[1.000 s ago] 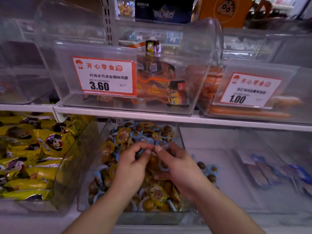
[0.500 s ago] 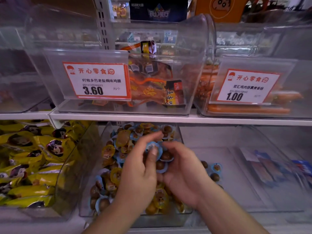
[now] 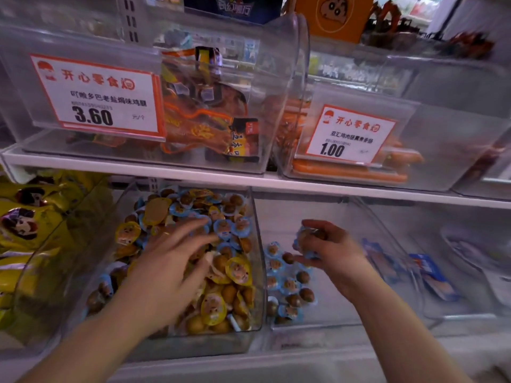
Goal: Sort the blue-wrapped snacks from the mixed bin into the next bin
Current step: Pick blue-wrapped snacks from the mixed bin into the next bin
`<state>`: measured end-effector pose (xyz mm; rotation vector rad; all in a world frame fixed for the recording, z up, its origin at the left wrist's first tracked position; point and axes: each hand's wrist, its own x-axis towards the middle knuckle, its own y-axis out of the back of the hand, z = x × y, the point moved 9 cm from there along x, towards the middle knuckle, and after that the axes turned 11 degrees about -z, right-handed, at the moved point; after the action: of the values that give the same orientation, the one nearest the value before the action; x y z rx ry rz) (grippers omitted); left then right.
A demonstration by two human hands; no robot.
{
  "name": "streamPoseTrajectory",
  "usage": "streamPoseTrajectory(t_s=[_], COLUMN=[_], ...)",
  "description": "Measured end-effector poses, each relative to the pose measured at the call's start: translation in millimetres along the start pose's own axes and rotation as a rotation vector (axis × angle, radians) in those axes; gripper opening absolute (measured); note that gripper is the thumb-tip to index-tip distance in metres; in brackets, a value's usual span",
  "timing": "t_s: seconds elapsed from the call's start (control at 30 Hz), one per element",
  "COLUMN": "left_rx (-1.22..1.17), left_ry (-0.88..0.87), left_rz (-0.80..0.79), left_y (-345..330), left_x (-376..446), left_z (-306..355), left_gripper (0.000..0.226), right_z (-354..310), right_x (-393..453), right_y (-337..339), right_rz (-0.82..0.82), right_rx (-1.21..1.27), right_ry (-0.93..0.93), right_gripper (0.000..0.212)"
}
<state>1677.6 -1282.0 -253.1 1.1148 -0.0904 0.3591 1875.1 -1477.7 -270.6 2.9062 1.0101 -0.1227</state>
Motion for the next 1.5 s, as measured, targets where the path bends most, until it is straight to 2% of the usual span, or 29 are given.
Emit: streamPoseTrajectory(t_s=[0.03,0.1,0.23,0.33,0.4,0.5,0.6,0.73,0.9,0.97,1.13,1.23,1.37,1.5], left_rx=[0.031,0.098,0.18,0.213,0.215,0.232,0.245,0.168,0.071,0.038,0.043,0.007,0.061,0.134], left_ry=[0.035,0.111,0.232,0.286,0.289,0.307,0.306,0.296,0.296,0.317,0.365,0.378,0.346,0.351], left_rz=[0.006,0.011,-0.04,-0.1,-0.112,-0.092,-0.102,-0.039,0.019,0.006,-0.114,-0.168,-0.147,-0.127], left_y=[4,9,9,5,4,7,7,11,14,12,3,-2,-6,-10], left_x=[-1,-3,-8,-11,-14,-23,-29,-31,-24,-15,2,2,-1,6], left_z=[-9,-26,-48,-56,-58,-59,-54,-55,-65,-72,-82,-87,-83,-80], left_gripper=[0.051,0.052,0.056,0.056,0.052,0.033,0.036,0.037,0.041,0.038,0.043,0.045,0.049,0.06], right_z=[14,27,9,-9,-25,-55,-65,-33,-7,-1,-5,-13,-26,-44], right_x=[3,8,13,8,2,-10,-18,8,41,42,37,38,32,15], right_y=[5,18,35,25,-1,-64,-141,-203,-217,-223,-226,-208,-181,-149], right_rz=[-0.017,0.02,0.141,0.209,0.164,0.03,-0.17,-0.337,-0.349,-0.385,-0.371,-0.264,-0.109,-0.011], right_rx=[-0.021,-0.056,-0.151,-0.308,-0.4,-0.609,-0.85,-1.078,-1.29,-1.289,-1.186,-0.999,-0.66,-0.425], right_ry=[-0.077,-0.118,0.002,0.132,0.245,0.457,0.629,0.505,0.394,0.386,0.43,0.392,0.359,0.375], right_gripper=[0.037,0.041,0.026,0.025,0.028,0.027,0.034,0.058,0.071,0.069,0.042,0.03,0.019,0.019])
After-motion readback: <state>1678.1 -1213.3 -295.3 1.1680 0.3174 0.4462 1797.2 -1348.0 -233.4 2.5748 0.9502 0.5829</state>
